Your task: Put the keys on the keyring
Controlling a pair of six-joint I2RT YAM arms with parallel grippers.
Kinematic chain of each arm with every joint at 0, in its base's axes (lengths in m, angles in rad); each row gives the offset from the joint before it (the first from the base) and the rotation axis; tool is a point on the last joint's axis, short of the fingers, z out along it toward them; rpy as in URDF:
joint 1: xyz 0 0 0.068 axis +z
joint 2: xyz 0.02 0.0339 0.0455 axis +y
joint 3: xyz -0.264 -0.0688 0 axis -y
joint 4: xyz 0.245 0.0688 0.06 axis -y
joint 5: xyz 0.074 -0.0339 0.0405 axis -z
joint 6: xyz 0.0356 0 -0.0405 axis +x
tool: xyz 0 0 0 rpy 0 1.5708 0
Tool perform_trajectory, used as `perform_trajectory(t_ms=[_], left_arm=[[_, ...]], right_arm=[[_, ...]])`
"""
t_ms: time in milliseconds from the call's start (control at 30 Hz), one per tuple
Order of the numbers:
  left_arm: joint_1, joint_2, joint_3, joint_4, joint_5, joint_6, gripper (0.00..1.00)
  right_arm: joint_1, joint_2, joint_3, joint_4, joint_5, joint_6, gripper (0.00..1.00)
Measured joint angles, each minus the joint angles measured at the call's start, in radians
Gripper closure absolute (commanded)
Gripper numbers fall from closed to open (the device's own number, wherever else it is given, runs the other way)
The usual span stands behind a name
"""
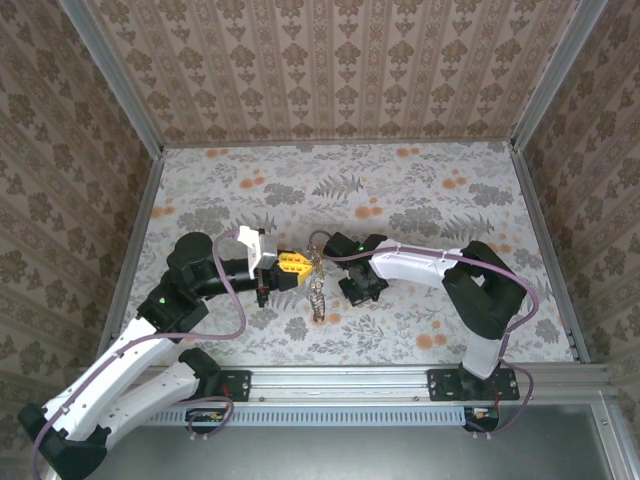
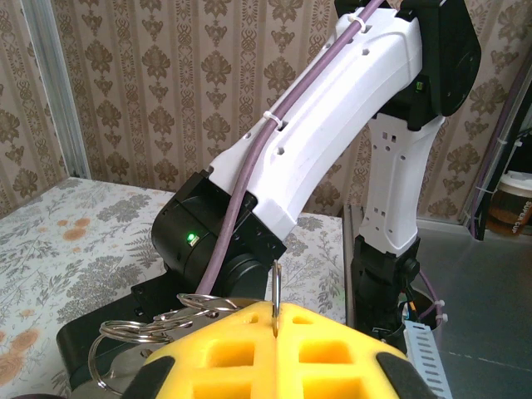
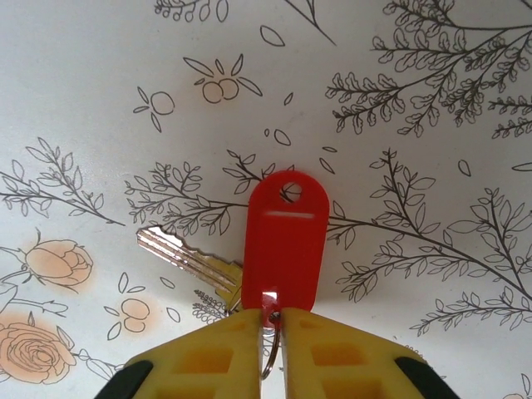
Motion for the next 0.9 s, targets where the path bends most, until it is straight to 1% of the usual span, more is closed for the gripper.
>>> perform_trajectory(t_ms=[267, 733, 833, 900], left_arm=[[0.000, -0.018, 0.000, -0.001, -0.011, 0.014, 1.00], [0.000, -0.028, 0.000, -0.001, -0.025, 0.018, 1.00], [0.000, -0.028, 0.000, -0.002, -0.025, 0.018, 1.00], [0.000, -0.028, 0.000, -0.002, -0.025, 0.018, 1.00]], right_arm=[[-0.024, 0.000, -0.015, 0.001, -0.004, -0.003, 0.85], [-0.027, -0.004, -0.030, 0.040, -0.051, -0.003, 0.85], [-0.027, -0.008, -0.036, 0.047, -0.055, -0.003, 0.89], [-0.027, -0.010, -0.036, 0.050, -0.056, -0.002, 0.94]])
